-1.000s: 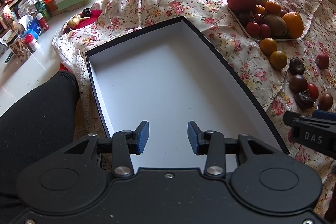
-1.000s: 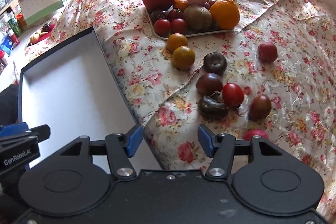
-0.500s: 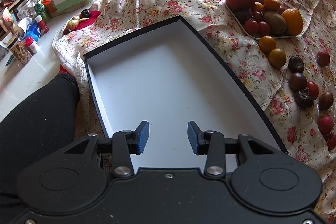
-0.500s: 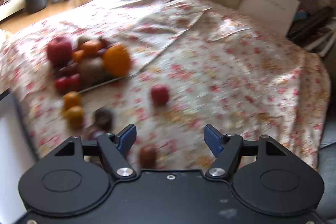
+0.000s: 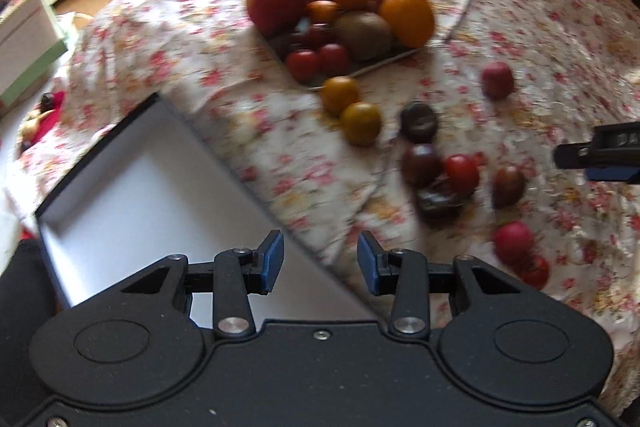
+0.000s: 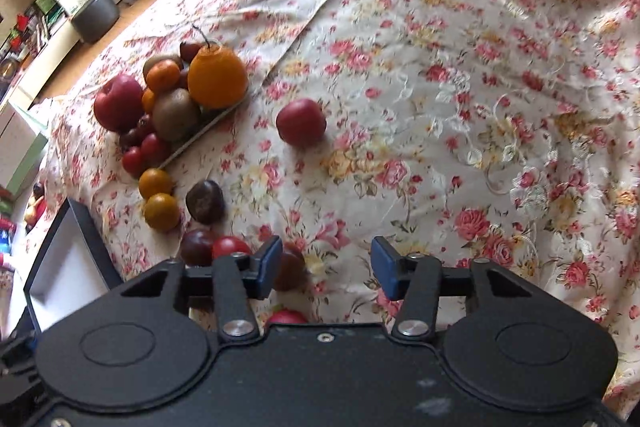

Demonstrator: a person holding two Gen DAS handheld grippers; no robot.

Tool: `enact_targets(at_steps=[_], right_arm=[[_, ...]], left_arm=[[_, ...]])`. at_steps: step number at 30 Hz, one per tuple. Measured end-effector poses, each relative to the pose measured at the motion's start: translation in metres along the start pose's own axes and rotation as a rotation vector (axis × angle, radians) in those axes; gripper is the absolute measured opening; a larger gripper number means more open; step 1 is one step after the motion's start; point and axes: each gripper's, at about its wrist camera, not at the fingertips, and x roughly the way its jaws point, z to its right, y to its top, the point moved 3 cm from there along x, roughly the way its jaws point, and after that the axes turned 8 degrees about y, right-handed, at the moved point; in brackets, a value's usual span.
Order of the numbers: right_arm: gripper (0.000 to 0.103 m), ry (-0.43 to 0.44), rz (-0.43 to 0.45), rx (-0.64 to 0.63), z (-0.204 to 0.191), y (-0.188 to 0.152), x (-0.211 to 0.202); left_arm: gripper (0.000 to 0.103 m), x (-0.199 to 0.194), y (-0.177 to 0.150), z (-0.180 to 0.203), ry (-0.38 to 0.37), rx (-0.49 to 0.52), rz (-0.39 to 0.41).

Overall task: Organize fruits
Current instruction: 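Grasp the dark mangosteen with the left gripper while the right gripper reaches toward a brown plum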

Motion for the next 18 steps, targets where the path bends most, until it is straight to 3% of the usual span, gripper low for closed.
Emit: enact_targets(at_steps=[6,12,18], right_arm=[[0.052,0.014,0.016,0.006,0.006,0.002,0.002],[0.052,0.022,0.025,-0.013,0.009,-0.001,-0.001],[0.052,0.029,0.017,-0.006,0.01,-0.001,0.003]], left_arm=[[0.049,0.028,0.012,0.041,-0.128,-0.005,-0.08],[0.049,0.037,0.022,0.063,-0.147,-0.016,-0.055],[0.052,0.049,0.026,0.072,-0.101,0.008,-0.062]])
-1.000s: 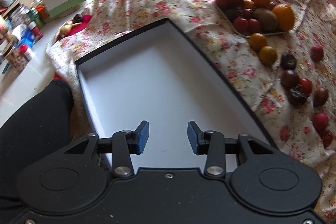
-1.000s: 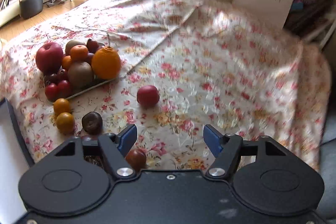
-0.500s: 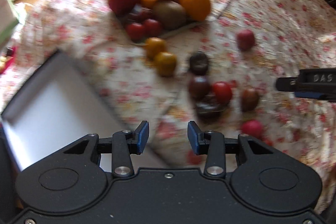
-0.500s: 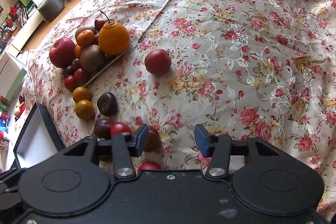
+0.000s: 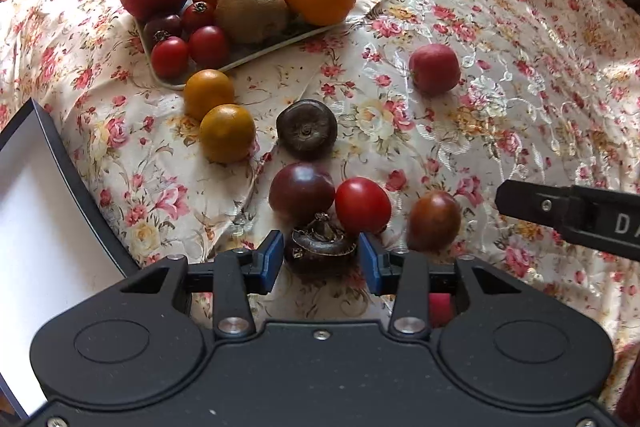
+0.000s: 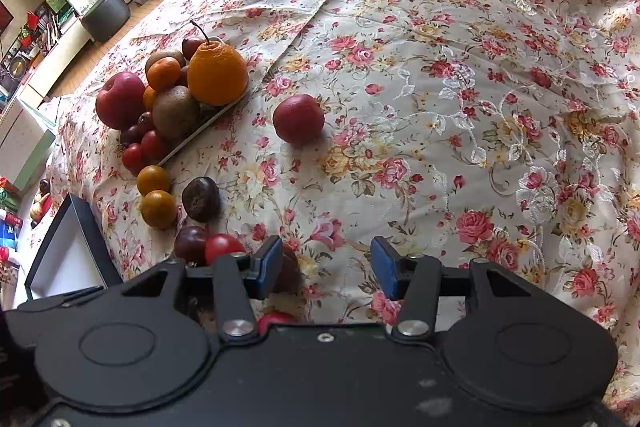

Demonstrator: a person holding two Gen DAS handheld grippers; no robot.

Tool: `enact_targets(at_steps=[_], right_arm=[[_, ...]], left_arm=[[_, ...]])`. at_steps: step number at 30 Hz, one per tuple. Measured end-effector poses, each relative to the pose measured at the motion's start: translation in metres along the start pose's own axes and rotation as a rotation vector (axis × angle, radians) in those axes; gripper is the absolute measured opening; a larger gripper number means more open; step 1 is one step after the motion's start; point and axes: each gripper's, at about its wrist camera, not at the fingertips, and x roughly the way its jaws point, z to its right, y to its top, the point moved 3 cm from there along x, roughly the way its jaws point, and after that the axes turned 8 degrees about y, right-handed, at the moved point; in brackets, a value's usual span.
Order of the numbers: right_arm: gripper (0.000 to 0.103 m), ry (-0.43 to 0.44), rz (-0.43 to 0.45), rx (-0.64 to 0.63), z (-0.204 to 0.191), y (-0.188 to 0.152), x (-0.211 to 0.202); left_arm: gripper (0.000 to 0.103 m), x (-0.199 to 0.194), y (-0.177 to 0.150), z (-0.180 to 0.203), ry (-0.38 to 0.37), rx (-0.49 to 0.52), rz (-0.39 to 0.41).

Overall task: Organize fruits
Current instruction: 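Grasp the dark mangosteen with the left gripper while the right gripper reaches toward a brown plum, then carry the mangosteen into the box and open the left gripper while the right gripper grasps the brown plum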

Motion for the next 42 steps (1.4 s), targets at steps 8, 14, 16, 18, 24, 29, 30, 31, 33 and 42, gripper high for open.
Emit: enact_targets(at_steps=[8,14,16,18,24,29,30,31,33,42], right_arm=[[0.052,0.017,-0.023,-0.005,-0.006,-0.002,0.008],[0.052,0.022,-0.039,0.002,-0.01,-0.005,0.014],[0.052,0.03,-0.04,0.005,-0.011,-0.006,0.015],[0.052,0.035,-0.039,0.006,-0.014,-0.008,0.017],[0.052,0.026,-0.049,-0.001,-0.027,-0.014,0.037],[0.053,-0.028,-0.059,0.02,-0.027,-0.02,0.057],[0.053,-0.042,-0.056,0.013,-0.029,-0.021,0.06],[0.052,-0.057,-0.045,0.001,-0.032,-0.022,0.061],[0.045,-0.091,-0.03,-0.021,-0.037,-0.022,0.063],[0.033,-0.12,-0.036,-0.004,-0.04,-0.017,0.058]], left_arm=[[0.054,0.019,0.0,0.007,0.028,0.026,-0.026],[0.052,0.013,0.0,-0.003,-0.004,-0.012,-0.02],[0.052,0.004,0.001,-0.011,-0.007,-0.031,-0.005],[0.052,-0.008,0.002,-0.024,0.001,-0.051,0.008],[0.052,-0.038,0.008,-0.069,0.039,-0.111,0.049],[0.052,-0.048,0.008,-0.111,0.12,-0.14,0.05],[0.052,-0.048,0.007,-0.119,0.136,-0.147,0.046],[0.052,-0.048,0.005,-0.128,0.153,-0.158,0.04],[0.052,-0.049,0.003,-0.144,0.183,-0.181,0.026],[0.052,-0.055,-0.009,-0.183,0.271,-0.198,-0.001]])
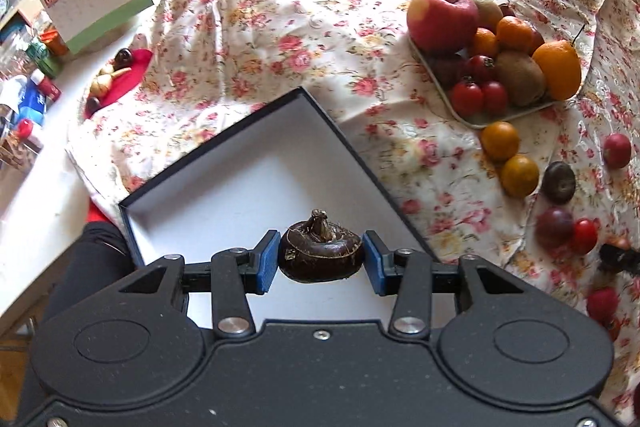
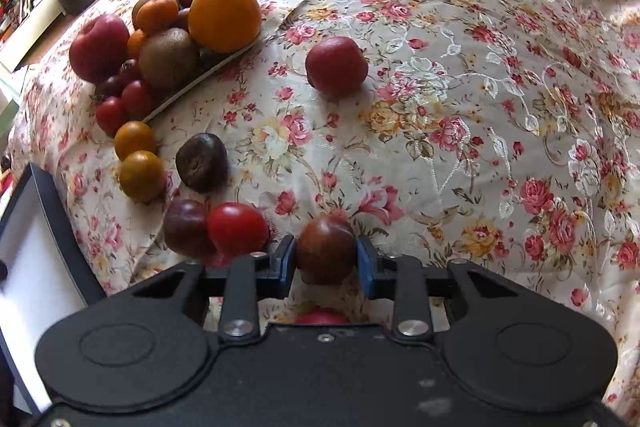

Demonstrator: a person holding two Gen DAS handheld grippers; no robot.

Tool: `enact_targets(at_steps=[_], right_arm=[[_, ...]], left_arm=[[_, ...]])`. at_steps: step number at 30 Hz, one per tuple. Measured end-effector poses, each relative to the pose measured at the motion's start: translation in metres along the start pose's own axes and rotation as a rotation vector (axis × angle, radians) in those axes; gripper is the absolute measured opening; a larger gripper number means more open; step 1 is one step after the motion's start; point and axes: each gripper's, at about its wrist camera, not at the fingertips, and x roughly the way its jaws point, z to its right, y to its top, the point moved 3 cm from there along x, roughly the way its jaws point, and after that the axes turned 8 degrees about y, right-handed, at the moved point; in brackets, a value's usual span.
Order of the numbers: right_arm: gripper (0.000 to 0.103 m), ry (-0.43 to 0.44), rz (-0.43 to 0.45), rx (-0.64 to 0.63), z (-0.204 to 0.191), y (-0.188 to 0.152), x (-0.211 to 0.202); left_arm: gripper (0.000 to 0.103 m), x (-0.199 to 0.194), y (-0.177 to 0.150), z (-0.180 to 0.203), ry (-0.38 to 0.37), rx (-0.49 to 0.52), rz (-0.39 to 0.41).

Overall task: Organize fruits
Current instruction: 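Carry the mangosteen into the box and open the left gripper while the right gripper grasps the brown plum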

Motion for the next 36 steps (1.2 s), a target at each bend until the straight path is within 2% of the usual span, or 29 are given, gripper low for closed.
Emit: enact_targets(at_steps=[5,9,13,18,22,28,32,36], right_arm=[[0.033,0.014,0.048,-0.016,-0.016,0.004,-0.027],[0.033,0.081,0.057,-0.069,-0.041,-0.003,-0.046],[0.033,0.155,0.025,-0.151,-0.078,-0.02,-0.057],[0.033,0.217,-0.031,-0.262,-0.128,-0.05,-0.06],[0.033,0.255,-0.083,-0.292,-0.16,-0.076,-0.053],[0.033,0.201,-0.156,-0.344,-0.185,-0.109,-0.035],[0.033,0.141,-0.196,-0.353,-0.185,-0.123,-0.018],[0.033,0.109,-0.207,-0.354,-0.182,-0.128,-0.006]], left_arm=[[0.053,0.007,-0.001,-0.018,-0.005,-0.039,-0.022],[0.052,0.016,-0.003,-0.038,0.007,-0.098,-0.045],[0.052,0.021,-0.001,-0.06,0.024,-0.173,-0.04],[0.052,0.028,-0.006,-0.086,0.087,-0.268,-0.045],[0.052,0.037,-0.013,-0.097,0.05,-0.31,-0.083],[0.052,0.048,-0.015,-0.097,0.049,-0.306,-0.122],[0.053,0.053,-0.013,-0.094,0.027,-0.308,-0.141],[0.053,0.061,-0.016,-0.093,0.038,-0.305,-0.169]])
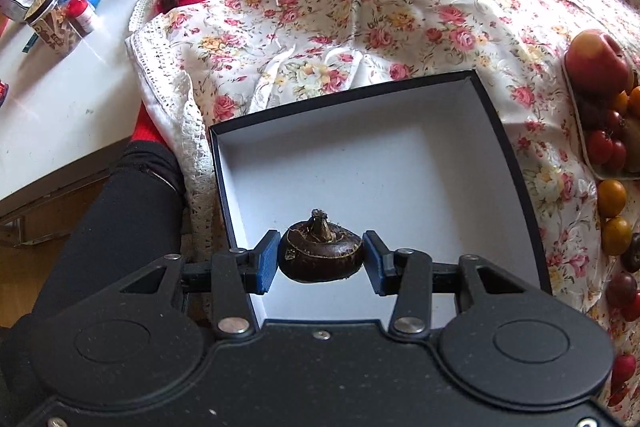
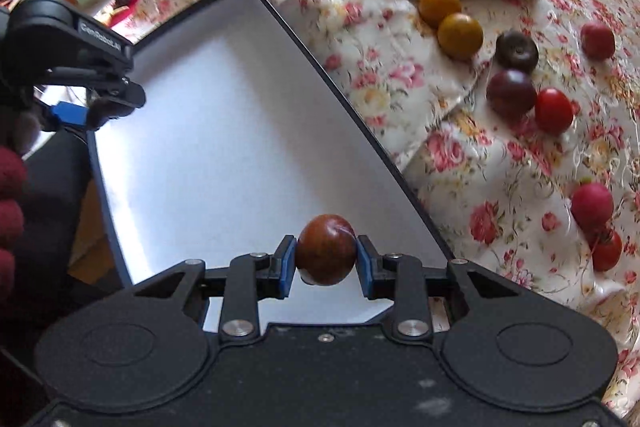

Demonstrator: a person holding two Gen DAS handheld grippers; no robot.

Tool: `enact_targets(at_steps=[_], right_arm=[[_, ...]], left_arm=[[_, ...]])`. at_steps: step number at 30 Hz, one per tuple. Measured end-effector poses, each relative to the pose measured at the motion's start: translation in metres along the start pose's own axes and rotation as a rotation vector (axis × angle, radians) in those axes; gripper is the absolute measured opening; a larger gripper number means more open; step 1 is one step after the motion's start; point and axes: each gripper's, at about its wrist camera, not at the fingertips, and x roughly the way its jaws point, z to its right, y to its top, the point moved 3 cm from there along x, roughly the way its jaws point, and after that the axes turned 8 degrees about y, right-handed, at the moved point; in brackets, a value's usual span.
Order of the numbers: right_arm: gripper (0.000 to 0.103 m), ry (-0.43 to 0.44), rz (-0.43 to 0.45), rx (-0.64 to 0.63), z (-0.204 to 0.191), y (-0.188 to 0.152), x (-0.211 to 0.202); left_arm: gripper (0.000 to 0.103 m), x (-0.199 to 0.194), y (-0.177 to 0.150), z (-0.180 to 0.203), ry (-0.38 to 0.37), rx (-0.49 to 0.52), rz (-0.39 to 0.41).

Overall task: Organize fruits
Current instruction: 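Carry the mangosteen into the box and open the left gripper while the right gripper grasps the brown plum, then lower the brown plum into the box and open the right gripper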

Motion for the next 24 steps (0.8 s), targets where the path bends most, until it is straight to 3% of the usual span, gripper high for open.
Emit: enact_targets(at_steps=[24], right_arm=[[0.034,-0.04,0.066,-0.017,0.004,0.01,0.001]], left_arm=[[0.05,-0.006,-0.002,0.007,-0.043,0.041,0.007]])
